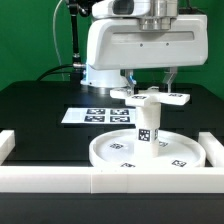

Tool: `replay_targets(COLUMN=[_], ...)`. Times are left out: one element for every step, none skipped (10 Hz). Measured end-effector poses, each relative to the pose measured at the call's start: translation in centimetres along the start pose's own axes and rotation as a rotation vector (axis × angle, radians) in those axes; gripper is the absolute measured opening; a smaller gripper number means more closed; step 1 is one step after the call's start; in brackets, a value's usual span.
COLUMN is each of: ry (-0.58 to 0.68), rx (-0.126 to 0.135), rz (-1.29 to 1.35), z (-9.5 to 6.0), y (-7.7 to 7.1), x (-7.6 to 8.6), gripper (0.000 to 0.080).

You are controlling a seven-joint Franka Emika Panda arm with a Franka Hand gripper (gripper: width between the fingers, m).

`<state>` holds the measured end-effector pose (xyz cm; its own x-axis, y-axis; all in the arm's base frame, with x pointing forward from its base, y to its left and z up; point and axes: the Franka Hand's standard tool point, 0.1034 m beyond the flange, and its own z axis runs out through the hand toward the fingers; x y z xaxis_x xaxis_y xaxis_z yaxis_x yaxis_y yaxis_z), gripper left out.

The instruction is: Assemble round table

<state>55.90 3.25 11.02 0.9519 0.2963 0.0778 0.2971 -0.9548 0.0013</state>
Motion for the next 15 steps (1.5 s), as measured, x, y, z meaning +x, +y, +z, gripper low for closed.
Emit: replay_targets(ry=[0.011, 0.023, 0.034, 0.039, 0.044, 0.05, 0.055, 0.054, 0.054, 0.049, 0.046, 0.045, 0.043, 0.036, 0.032], rx=[0.007, 0.013, 0.018, 0.022, 0.03, 0.038, 0.041, 0.044, 0.052, 0.062, 0.064, 0.064, 0.068, 0.083, 0.089], rz=[0.119, 0.248, 0.419, 0.516, 0.645, 0.768, 0.883, 0.992, 1.099, 1.19, 1.28, 1.385, 1.446, 1.556, 1.649], z=[0.05, 0.08, 0.1, 0.14, 0.16, 0.18, 0.19, 0.2, 0.22, 0.23, 0.25, 0.25, 0.25, 0.25, 0.26], y=[-0.12, -0.44, -0.64, -0.57, -0.53, -0.54, -0.58, -0.56, -0.48, -0.48, -0.5, -0.51, -0.49, -0.48, -0.51], x=[0.08, 0.24, 0.37, 0.34, 0.32, 0.3, 0.26, 0.25, 0.23, 0.21, 0.22, 0.23, 0.22, 0.2, 0.2], gripper=[0.0433, 0.0433, 0.0433, 0.0433, 0.0433, 0.0433, 0.0433, 0.0433, 0.0433, 0.0433, 0.0433, 0.0433, 0.0433, 0.0433, 0.0433])
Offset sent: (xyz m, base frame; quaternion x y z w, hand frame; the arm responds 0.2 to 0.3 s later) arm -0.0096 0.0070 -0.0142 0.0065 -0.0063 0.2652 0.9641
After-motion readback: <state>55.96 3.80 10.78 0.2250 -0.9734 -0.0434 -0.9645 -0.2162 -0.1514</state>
